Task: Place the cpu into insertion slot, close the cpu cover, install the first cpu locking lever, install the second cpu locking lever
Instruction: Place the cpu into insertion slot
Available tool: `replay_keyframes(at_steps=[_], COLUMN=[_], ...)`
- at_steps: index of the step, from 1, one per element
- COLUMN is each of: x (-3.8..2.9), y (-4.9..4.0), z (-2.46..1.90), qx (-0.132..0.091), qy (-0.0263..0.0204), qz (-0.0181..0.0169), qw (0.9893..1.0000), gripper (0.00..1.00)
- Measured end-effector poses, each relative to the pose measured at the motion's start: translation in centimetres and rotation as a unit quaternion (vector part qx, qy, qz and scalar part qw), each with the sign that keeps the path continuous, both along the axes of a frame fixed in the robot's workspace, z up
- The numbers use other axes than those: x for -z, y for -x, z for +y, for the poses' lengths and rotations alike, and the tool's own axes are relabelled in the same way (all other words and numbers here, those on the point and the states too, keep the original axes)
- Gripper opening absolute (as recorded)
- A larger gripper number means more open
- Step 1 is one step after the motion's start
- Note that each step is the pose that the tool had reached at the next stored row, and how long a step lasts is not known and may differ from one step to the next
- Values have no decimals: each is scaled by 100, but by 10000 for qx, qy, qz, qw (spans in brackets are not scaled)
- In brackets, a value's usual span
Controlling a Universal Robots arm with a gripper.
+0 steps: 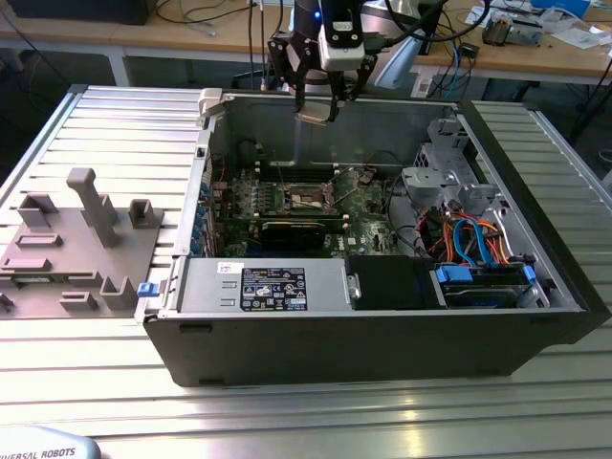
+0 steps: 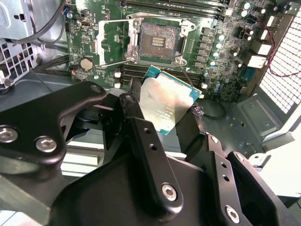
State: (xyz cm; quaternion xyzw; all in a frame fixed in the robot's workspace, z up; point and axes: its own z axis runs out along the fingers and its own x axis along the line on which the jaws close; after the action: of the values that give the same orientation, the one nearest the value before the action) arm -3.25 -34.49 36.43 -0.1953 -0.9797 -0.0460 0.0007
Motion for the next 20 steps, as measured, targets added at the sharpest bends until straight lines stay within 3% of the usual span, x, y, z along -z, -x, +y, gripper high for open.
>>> replay_keyframes(at_steps=[20], x=[1], y=[0], z=[0], qx=[92], qy=[0], qz=[0], qw=[10000], gripper=[54])
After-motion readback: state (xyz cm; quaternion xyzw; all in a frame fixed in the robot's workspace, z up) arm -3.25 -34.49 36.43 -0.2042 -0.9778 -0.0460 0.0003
